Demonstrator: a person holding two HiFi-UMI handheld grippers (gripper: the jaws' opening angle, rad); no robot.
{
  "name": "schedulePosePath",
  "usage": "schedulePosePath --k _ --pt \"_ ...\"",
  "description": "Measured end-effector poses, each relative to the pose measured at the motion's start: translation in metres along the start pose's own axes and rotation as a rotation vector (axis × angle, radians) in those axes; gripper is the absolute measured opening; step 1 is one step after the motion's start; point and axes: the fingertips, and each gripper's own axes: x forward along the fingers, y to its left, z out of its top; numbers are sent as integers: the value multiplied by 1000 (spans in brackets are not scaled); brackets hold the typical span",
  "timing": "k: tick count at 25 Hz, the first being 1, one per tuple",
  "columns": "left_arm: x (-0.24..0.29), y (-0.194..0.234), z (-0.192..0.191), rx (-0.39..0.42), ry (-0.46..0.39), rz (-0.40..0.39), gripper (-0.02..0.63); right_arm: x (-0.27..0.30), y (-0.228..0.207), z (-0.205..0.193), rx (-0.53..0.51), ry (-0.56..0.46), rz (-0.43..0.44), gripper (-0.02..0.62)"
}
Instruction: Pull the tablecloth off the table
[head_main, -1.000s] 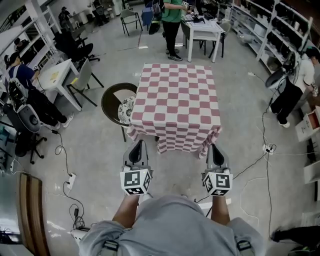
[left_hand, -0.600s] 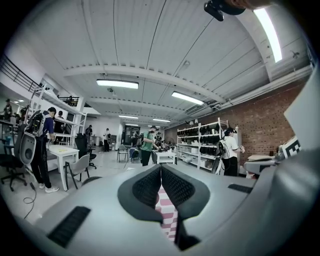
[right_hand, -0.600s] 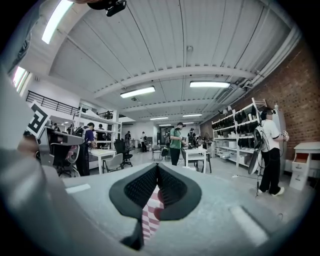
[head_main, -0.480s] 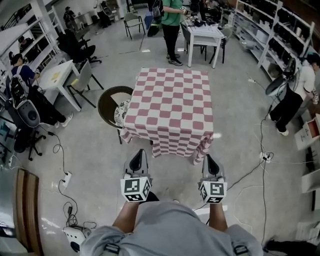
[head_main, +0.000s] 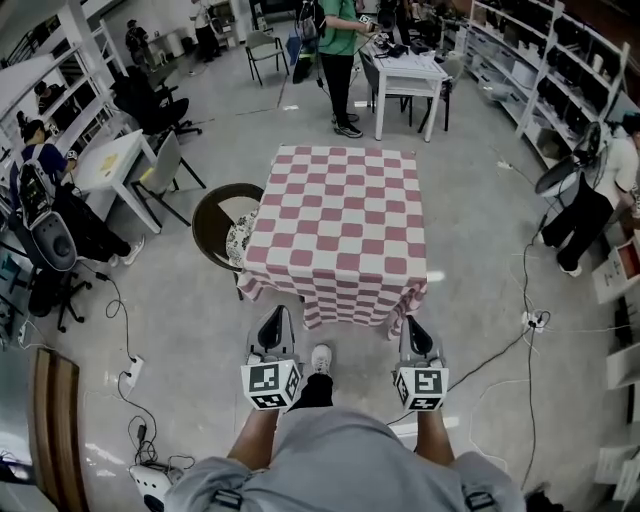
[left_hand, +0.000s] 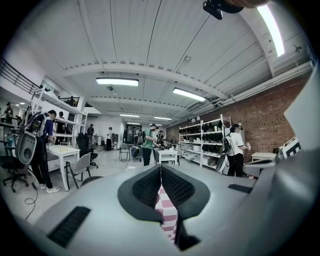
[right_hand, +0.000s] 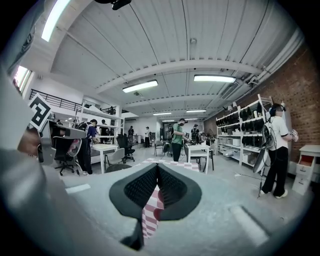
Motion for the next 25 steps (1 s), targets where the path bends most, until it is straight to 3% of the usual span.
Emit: schedulePosePath --k 6,17,20,22,25 --pt "57 17 -14 -4 36 -40 6 52 -8 -2 -53 47 -12 3" --pt "166 59 -5 40 71 -104 8 161 -12 4 -152 123 9 34" --pt "187 71 -17 40 130 -129 12 192 -7 -23 -212 208 62 61" --pt "200 79 -29 37 176 -141 87 212 -2 -50 -260 285 109 86" --pt "213 91 -46 96 222 -139 92 231 6 -81 -319 375 162 101"
